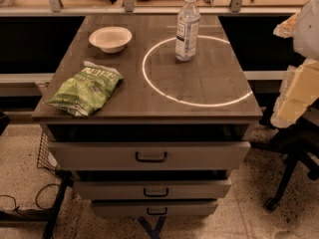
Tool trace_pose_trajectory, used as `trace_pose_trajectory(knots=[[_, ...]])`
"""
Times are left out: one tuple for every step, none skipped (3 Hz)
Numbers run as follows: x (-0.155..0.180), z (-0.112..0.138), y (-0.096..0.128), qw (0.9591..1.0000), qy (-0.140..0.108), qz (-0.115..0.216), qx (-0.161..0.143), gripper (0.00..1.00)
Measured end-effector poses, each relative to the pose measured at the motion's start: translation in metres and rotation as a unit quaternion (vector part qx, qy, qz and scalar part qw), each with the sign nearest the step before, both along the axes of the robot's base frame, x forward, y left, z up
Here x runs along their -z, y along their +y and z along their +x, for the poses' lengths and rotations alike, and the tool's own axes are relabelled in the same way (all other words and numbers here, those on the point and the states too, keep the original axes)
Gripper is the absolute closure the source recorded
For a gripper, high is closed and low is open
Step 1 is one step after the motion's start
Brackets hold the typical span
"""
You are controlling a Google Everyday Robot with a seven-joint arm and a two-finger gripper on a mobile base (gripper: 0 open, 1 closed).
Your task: Pick blue plastic bottle
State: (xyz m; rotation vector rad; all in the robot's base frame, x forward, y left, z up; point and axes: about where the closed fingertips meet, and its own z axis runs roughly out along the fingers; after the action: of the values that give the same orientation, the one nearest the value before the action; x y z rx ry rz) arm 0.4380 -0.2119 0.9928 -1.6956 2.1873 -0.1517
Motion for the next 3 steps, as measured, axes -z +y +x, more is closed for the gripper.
trace_pose_trajectory(knots=[[0.000, 0.000, 0.000, 1.0000, 0.000, 0.000, 0.000, 0.00], [0.000, 0.018, -0.007, 0.9990, -0.029, 0.031, 0.014, 0.00], [0.018, 0.065, -0.044, 0.9859, -0.078, 0.136, 0.057, 0.00]])
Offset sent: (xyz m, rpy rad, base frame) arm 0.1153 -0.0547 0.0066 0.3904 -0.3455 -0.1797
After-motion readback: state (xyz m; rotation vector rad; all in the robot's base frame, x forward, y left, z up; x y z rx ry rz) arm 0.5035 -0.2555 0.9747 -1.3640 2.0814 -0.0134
